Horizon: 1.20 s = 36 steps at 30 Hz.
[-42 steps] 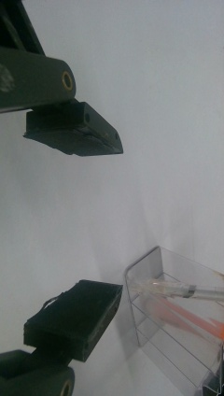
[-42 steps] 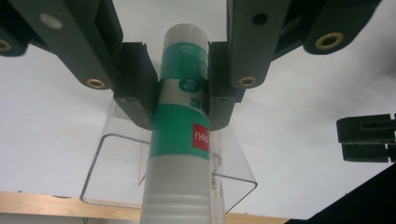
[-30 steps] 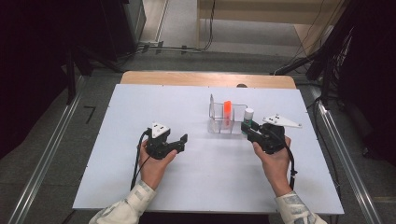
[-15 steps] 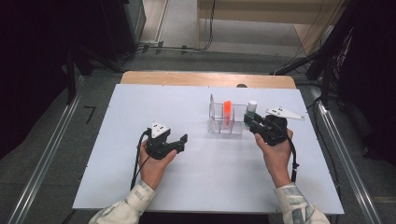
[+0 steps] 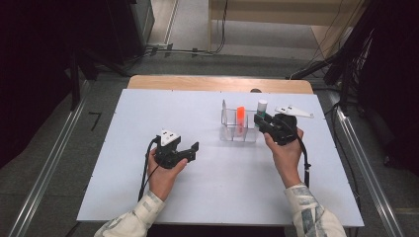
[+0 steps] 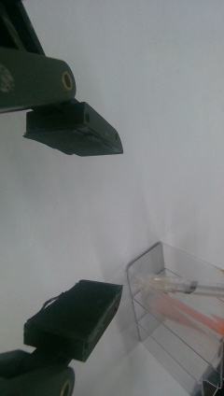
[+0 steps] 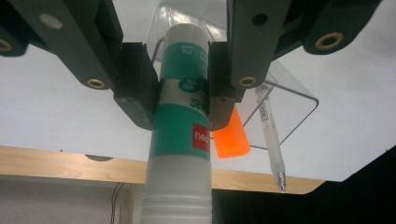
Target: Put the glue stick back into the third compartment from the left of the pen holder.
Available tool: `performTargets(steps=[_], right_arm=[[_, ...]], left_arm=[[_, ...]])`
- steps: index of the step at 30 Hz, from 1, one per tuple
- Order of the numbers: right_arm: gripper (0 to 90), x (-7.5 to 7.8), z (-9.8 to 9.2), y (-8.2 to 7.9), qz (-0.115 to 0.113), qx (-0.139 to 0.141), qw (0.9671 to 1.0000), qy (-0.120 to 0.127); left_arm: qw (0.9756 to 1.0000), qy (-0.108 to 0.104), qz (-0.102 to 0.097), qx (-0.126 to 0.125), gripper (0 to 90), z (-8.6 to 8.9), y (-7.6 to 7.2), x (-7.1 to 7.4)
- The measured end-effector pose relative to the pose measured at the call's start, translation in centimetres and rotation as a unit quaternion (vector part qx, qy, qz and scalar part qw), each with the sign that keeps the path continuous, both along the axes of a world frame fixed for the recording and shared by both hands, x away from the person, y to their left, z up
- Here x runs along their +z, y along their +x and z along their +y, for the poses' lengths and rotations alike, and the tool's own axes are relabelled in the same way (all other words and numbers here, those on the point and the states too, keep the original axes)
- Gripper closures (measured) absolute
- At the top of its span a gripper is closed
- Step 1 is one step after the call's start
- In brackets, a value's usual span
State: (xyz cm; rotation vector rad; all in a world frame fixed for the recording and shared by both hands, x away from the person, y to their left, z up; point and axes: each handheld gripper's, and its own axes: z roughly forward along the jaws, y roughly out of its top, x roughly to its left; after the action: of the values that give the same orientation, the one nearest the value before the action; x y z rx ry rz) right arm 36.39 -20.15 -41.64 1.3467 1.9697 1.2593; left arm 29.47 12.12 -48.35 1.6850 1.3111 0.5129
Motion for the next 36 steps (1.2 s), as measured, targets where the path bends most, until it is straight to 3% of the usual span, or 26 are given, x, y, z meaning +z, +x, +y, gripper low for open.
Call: performTargets(steps=[7, 16, 25, 36], right_arm=[[63.8, 0.0, 0.9, 1.3, 0.001, -0.001, 1.0000, 0.001], [63.7, -1.3, 1.2, 2.4, 0.017, -0.009, 0.9998, 0.000], [63.5, -2.9, 1.2, 2.2, 0.030, -0.008, 0.9995, -0.004], [59.8, -2.6, 1.3, 1.8, 0.021, -0.003, 0.9997, -0.010]], left_arm=[[1.0000, -0.001, 0.001, -0.001, 27.6, 0.0, 0.0, 0.0], [1.0000, -0.002, 0.002, -0.002, 27.6, 0.0, 0.0, 0.0], [1.0000, -0.003, 0.002, -0.003, 27.6, 0.0, 0.0, 0.0], [1.0000, -0.003, 0.002, -0.002, 27.6, -0.1, 0.0, -0.1]])
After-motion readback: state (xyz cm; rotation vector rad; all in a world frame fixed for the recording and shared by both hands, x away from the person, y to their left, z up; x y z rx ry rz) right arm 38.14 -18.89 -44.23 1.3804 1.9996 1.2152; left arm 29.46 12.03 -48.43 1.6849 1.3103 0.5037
